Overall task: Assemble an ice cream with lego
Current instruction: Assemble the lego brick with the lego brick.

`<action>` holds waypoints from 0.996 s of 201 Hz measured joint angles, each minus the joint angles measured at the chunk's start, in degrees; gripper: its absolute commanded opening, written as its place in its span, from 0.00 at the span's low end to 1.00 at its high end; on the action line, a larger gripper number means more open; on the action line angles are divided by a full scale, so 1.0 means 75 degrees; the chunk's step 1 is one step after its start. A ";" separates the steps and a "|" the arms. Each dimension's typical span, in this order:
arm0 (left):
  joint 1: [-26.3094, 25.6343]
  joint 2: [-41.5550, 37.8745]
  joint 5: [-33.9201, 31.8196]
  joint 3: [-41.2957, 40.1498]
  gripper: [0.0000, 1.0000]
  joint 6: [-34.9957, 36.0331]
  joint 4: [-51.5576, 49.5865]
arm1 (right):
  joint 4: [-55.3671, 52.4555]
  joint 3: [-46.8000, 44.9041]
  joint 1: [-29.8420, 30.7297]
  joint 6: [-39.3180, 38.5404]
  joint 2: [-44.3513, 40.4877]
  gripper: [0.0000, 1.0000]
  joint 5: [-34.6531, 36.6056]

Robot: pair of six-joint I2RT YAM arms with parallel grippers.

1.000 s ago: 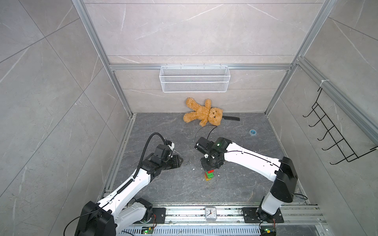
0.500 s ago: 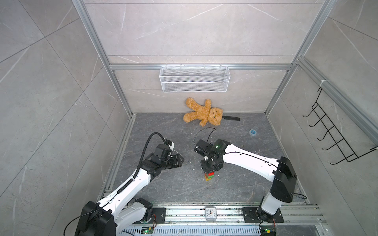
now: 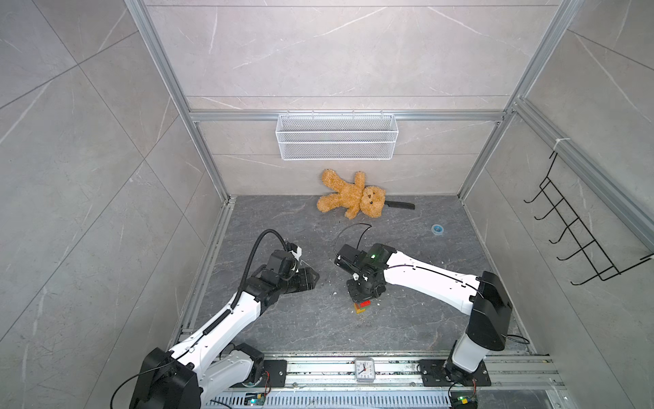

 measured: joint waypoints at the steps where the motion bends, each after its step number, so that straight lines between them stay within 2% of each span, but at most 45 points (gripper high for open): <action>1: 0.0000 0.0000 -0.0003 0.0000 0.61 0.0000 0.0000 | 0.0000 0.0000 0.0000 0.0000 0.0000 0.30 0.0003; 57: 0.0000 -0.0058 -0.0035 0.0000 0.62 0.0000 -0.0047 | 0.0029 -0.0003 -0.0003 -0.0093 0.0032 0.30 -0.0029; 101: 0.0000 -0.0102 -0.0149 0.0000 0.62 0.0003 -0.0082 | -0.0102 0.0105 -0.0012 -0.0548 0.0152 0.29 -0.0032; 200: 0.0000 -0.0187 -0.0192 0.0003 0.63 0.0003 -0.0303 | 0.0012 -0.0029 -0.0335 -0.1090 0.0134 0.22 -0.0688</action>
